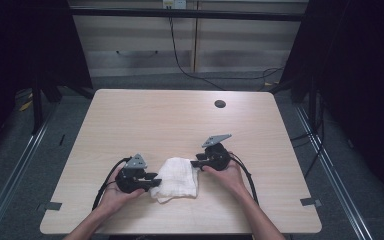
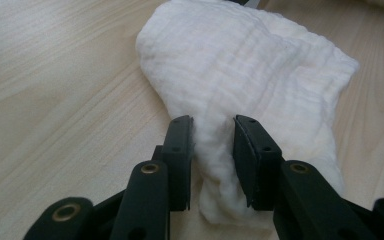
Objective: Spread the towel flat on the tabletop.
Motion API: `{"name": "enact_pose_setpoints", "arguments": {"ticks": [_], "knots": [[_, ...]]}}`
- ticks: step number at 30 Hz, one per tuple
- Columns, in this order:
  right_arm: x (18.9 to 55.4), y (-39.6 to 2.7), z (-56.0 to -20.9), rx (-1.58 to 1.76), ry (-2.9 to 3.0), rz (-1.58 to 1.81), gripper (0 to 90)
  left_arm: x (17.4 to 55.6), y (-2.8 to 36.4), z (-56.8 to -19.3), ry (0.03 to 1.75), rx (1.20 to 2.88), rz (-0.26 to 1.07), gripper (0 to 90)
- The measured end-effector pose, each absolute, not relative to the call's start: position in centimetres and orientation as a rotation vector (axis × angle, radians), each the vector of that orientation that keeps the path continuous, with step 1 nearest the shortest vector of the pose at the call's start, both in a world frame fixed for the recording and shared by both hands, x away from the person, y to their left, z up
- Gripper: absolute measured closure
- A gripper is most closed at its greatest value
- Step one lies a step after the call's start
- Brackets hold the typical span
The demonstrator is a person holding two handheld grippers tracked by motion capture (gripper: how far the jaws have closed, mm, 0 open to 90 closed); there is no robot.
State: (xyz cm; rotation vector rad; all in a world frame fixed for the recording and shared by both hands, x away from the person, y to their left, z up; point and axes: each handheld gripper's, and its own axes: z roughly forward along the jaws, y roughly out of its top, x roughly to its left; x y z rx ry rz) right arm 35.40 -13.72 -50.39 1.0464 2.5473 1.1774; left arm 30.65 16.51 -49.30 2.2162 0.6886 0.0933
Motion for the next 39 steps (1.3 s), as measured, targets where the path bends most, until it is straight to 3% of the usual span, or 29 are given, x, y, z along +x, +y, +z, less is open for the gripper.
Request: {"name": "enact_pose_setpoints", "arguments": {"ticks": [5, 14, 19, 28, 39], "knots": [[35.3, -13.4, -50.5, 1.006, 2.563, 1.168, 64.0, 30.9, 16.6, -49.4, 0.687, 2.224, 0.086, 68.0], [34.6, -12.8, -50.6, 0.971, 2.566, 1.161, 85.3, 31.0, 16.7, -49.5, 0.704, 2.212, 0.075, 65.2], [34.7, -13.0, -50.6, 1.0, 2.572, 1.186, 86.9, 31.0, 16.9, -49.6, 0.722, 2.203, 0.073, 61.2], [34.5, -13.6, -49.5, 1.02, 2.544, 1.248, 87.4, 31.2, 18.5, -49.1, 0.789, 2.114, 0.116, 34.3], [34.0, -14.5, -45.7, 1.022, 2.437, 1.328, 87.4, 32.0, 20.2, -48.7, 0.872, 2.052, 0.102, 20.4]]}}
